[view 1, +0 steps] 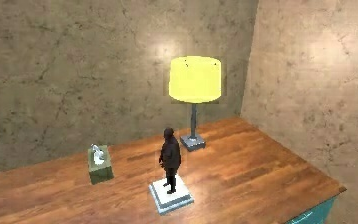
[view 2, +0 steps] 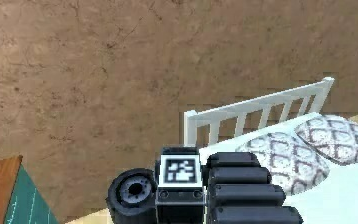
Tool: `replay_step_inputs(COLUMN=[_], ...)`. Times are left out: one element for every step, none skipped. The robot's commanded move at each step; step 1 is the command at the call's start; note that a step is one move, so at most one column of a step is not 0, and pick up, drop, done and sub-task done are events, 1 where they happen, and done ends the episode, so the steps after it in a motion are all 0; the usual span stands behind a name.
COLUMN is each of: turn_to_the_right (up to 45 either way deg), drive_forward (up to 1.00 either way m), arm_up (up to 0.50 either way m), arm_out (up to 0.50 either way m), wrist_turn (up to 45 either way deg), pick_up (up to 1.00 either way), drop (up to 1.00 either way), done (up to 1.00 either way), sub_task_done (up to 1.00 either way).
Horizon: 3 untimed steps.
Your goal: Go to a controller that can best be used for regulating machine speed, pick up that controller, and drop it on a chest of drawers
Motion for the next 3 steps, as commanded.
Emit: replay_step_inputs(turn_to_the_right=[0.0,45.0,45.0], drive_forward=[0.1,0.0,0.0], arm_up=[0.0,0.0,0.0], arm_out=[0.0,0.0,0.0], wrist_turn=[0.0,0.0,0.0], pick_up=[0.0,0.0,0.0], drop=[0.0,0.0,0.0], done=[0.0,0.0,0.0], sub_task_done=[0.0,0.0,0.0])
